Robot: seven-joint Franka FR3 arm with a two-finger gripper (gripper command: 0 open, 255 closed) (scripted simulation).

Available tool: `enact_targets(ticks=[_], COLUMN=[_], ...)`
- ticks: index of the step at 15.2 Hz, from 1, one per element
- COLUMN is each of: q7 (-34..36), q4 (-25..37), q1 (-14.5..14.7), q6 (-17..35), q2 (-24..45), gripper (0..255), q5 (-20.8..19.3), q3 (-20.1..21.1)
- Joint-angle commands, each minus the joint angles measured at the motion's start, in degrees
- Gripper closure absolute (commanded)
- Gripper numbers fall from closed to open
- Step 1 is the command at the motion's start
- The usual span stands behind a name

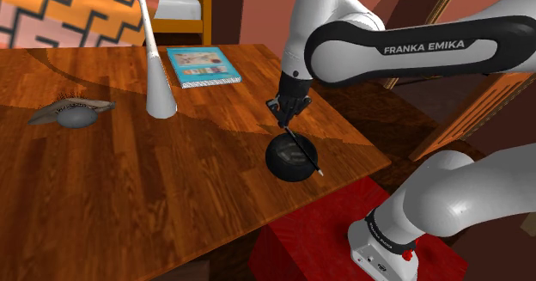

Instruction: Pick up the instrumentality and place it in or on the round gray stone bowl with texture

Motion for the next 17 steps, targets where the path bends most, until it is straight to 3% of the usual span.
enact_targets(ticks=[1,10,11,16,17], q7=[0.09,0.18,0.17,0.18,0.11], q4=[-1.11,-1.87,-1.89,-1.87,-0.42], q1=[-0.05,-0.04,-0.05,-0.04,-0.01], q6=[1.82,2.95,2.97,2.95,0.83], q2=[0.69,1.06,1.06,1.06,0.39], gripper=[255,255,0,0,0], q5=[-0.02,-0.01,-0.01,-0.01,-0.01], q3=[0.23,0.39,0.38,0.39,0.15])
